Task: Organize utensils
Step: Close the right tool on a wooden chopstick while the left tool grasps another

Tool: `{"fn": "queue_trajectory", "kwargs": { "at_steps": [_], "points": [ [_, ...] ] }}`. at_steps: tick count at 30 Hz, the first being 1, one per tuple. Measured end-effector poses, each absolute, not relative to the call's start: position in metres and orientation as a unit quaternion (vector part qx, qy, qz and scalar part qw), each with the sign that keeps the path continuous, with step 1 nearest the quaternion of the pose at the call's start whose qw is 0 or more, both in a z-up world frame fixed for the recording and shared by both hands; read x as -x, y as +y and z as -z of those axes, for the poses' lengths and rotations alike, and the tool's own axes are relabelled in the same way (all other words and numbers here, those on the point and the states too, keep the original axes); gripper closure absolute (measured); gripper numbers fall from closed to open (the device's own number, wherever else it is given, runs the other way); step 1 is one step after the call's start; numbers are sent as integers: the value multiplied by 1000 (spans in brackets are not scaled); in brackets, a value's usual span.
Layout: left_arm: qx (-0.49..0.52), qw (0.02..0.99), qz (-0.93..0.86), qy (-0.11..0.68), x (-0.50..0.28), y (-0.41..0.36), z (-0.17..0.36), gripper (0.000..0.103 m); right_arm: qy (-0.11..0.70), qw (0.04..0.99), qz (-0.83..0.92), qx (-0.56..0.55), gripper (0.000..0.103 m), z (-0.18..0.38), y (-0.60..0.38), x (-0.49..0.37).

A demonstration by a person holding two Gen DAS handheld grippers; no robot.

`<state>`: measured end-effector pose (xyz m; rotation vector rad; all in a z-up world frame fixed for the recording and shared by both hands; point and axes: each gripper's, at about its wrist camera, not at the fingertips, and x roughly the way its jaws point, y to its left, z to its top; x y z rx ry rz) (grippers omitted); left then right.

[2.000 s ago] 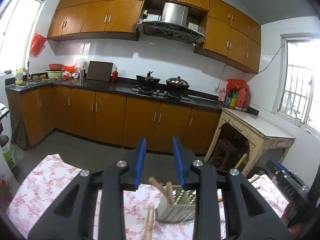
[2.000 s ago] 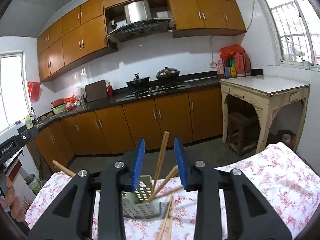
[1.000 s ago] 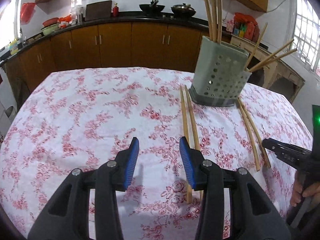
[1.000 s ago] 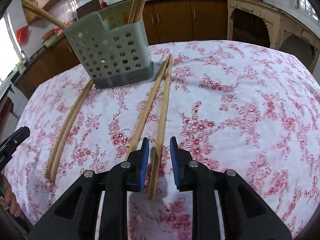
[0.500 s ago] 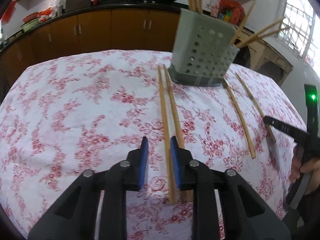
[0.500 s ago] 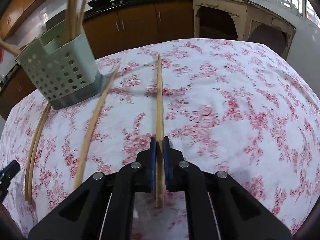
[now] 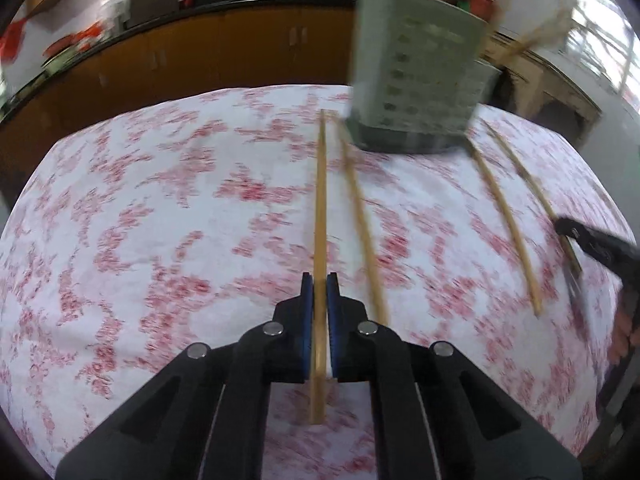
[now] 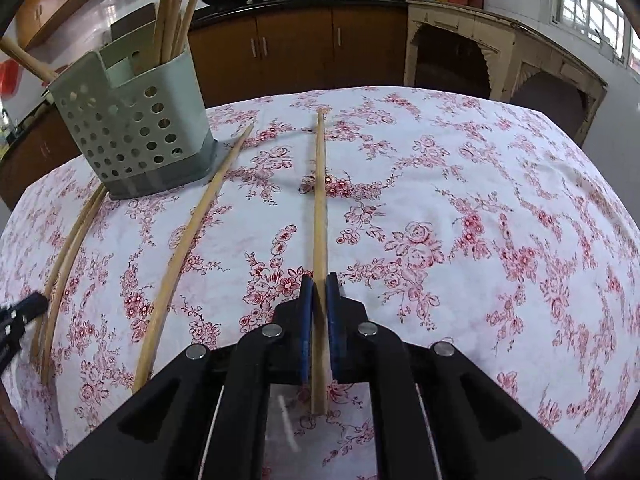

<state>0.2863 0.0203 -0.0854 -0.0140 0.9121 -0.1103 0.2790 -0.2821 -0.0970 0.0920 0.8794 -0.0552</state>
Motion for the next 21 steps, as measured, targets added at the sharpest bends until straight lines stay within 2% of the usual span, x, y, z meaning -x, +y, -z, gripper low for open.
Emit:
{"fn": "queue_trajectory", "kwargs": {
  "at_steps": [5,21],
  "points": [
    [49,894,15,444,-299,49,83,95,421,905,21,-48,95,98,-290,-282],
    [9,903,21,429,-307,42,86,93,418,908,2,-38,95,98,-287,-294]
  ]
}}
